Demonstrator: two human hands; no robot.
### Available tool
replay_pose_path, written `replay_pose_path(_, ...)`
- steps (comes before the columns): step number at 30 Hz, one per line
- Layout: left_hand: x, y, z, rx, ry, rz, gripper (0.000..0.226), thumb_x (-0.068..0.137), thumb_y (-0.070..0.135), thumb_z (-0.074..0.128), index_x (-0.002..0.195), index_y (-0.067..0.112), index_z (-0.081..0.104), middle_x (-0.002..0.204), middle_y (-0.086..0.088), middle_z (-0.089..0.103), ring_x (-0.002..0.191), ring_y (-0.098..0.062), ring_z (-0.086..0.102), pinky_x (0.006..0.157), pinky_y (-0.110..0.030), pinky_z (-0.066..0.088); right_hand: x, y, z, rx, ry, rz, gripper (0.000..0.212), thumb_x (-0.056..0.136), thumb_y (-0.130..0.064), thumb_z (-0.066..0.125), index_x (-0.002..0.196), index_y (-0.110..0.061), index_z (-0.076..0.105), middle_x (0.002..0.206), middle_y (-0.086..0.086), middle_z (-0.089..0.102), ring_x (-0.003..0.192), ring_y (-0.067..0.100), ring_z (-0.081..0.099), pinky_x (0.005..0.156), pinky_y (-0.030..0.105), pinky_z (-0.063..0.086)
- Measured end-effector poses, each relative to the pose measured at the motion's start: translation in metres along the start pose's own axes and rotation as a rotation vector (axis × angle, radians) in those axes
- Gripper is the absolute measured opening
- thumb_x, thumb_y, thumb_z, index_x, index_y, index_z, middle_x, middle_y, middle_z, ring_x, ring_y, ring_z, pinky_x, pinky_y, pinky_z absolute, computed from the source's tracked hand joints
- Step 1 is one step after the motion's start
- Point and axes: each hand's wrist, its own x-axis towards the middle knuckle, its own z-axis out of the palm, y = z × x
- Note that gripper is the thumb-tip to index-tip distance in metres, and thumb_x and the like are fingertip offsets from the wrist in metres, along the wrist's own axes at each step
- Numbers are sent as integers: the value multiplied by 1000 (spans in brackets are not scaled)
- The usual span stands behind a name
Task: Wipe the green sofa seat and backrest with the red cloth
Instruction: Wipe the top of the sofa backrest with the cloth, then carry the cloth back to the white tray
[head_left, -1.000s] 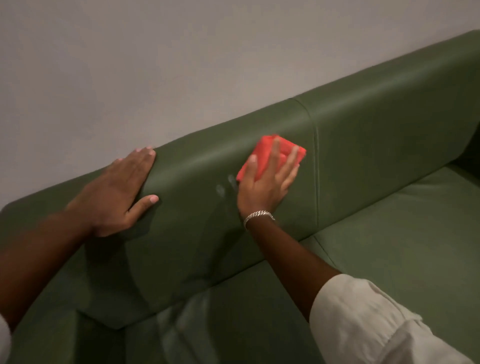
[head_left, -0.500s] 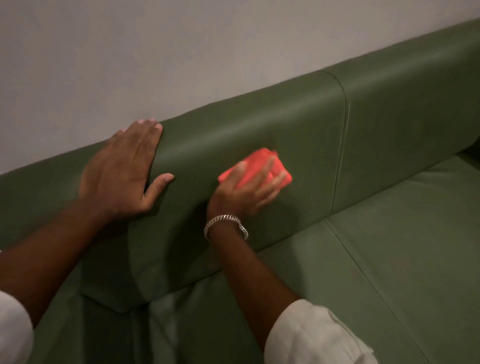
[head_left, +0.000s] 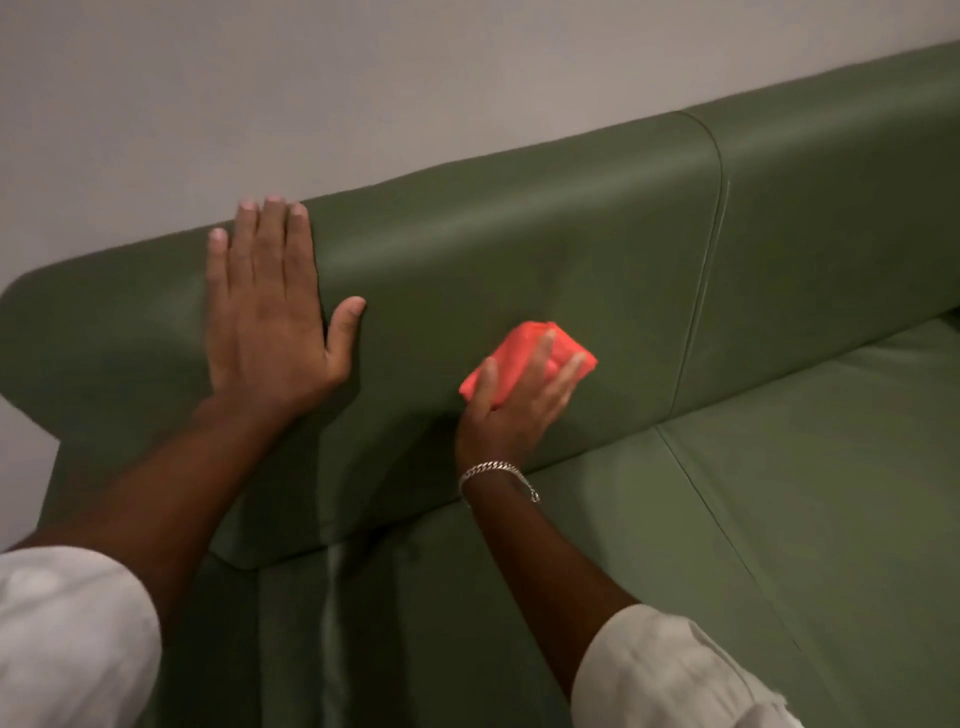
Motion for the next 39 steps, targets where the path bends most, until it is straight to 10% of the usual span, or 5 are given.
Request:
replay_pose_path(7, -95, 49, 2, -663, -161, -213, 75, 94, 47, 32, 156, 12, 12, 165, -5, -10, 154, -23, -12, 125, -37, -5, -35, 6, -50, 92, -481, -147, 64, 82, -27, 66, 142, -18, 48, 161, 18, 24, 149, 31, 24, 120, 39, 25)
replay_pose_path(13, -175, 82, -68, -1803, -61, -1029, 47, 83, 42, 55, 114, 9, 68, 106, -8, 76, 94, -16, 71, 82, -31, 59, -86, -71, -114, 371, -986, -114, 69, 73, -34, 53, 141, -30, 43, 154, -7, 38, 148, 4, 24, 123, 32, 24)
replay_pose_path(22, -311, 30, -172, -1825, 427, -1411, 23, 87, 3, 59, 108, 10, 65, 88, -5, 77, 73, -15, 71, 67, -30, 60, -193, -143, -137, 335, -1471, 227, 51, 78, 15, 66, 126, 0, 57, 103, 18, 68, 85, 19, 62, 75, 25, 55)
replay_pose_path(30, -522, -45, -220, -1486, 840, -1810, 19, 83, 12, 70, 99, 3, 71, 100, -21, 72, 87, -30, 67, 85, -48, 55, -430, -144, -126, 145, -1748, 3, 25, 77, 6, 74, 101, 0, 72, 95, 18, 74, 82, 22, 66, 85, 41, 56)
replay_pose_path(39, -807, -97, -198, -1036, 922, -2225, 15, 79, 11, 76, 93, 6, 74, 98, -19, 77, 84, -33, 74, 78, -45, 62, -723, -38, -113, -219, -1995, -439, 10, 76, -8, 76, 86, -10, 76, 63, -10, 63, 57, 0, 56, 61, 13, 48)
